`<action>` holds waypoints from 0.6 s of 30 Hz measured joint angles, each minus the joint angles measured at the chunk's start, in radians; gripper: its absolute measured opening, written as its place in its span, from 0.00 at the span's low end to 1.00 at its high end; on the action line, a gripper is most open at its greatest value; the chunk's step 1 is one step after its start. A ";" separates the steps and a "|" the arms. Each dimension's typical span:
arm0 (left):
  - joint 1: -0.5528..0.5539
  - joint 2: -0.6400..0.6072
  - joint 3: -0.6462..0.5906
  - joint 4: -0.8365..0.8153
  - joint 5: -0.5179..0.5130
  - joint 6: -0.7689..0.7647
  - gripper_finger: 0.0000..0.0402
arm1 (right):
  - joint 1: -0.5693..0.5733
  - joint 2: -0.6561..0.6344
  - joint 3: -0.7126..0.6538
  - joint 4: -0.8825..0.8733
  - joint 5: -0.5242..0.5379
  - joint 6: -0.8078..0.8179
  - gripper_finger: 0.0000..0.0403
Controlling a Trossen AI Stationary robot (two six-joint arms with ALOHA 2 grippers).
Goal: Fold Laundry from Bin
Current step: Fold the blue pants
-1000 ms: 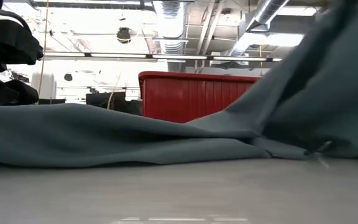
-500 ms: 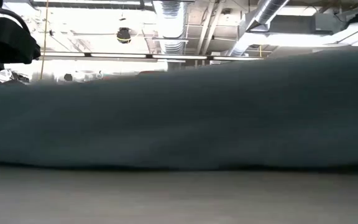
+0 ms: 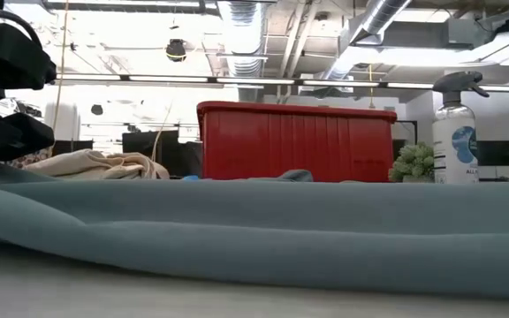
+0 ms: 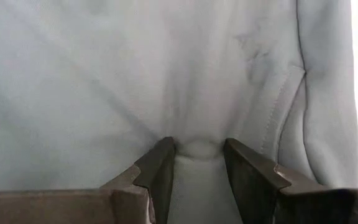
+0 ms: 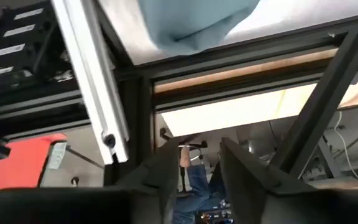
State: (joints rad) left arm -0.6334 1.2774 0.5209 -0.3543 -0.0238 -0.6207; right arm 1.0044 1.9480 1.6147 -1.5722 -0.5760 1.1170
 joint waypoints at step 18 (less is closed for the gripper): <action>0.015 -0.202 0.091 -0.049 0.011 0.048 0.33 | -0.318 -0.163 0.273 0.004 0.872 0.019 0.42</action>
State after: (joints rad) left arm -0.6189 1.0751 0.6124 -0.4033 -0.0129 -0.5730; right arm 0.6863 1.7852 1.8877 -1.5684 0.2965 1.1359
